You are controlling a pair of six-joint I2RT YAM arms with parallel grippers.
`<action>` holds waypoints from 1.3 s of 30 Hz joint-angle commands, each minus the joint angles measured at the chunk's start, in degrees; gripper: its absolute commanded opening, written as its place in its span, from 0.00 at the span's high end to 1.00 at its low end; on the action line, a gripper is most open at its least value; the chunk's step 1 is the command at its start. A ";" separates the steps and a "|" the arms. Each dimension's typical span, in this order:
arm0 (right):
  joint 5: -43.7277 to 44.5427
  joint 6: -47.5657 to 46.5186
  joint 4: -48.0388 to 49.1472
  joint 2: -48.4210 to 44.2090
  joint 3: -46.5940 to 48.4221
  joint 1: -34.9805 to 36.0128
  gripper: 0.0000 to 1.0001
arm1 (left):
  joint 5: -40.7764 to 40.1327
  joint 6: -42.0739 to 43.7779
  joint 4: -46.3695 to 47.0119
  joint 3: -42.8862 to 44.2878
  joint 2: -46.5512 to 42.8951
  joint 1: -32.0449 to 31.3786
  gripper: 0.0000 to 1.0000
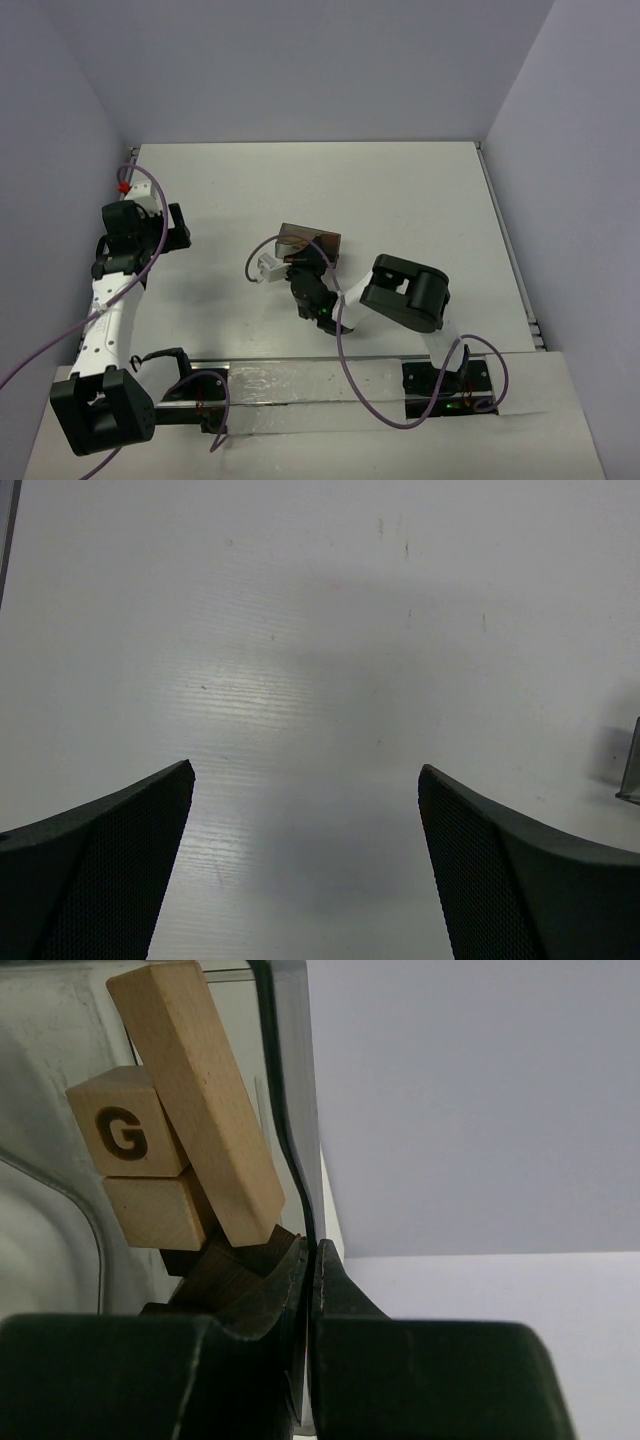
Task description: Build the wood block tower
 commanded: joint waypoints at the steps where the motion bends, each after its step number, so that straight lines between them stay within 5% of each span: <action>1: 2.68 -11.39 21.35 3.03 0.83 1.88 1.00 | 1.57 -0.19 0.08 2.55 -1.28 0.77 0.01; 7: 2.63 -21.94 36.37 10.09 1.61 3.88 1.00 | 2.01 0.02 0.26 2.29 -1.72 1.02 0.01; 35: 0.79 -23.26 36.65 11.38 7.57 3.88 1.00 | 3.93 0.18 0.76 2.28 -1.04 1.55 0.01; 39: 0.85 -22.42 36.48 9.22 8.45 -0.49 1.00 | 3.51 0.33 0.32 2.37 -1.05 1.64 0.01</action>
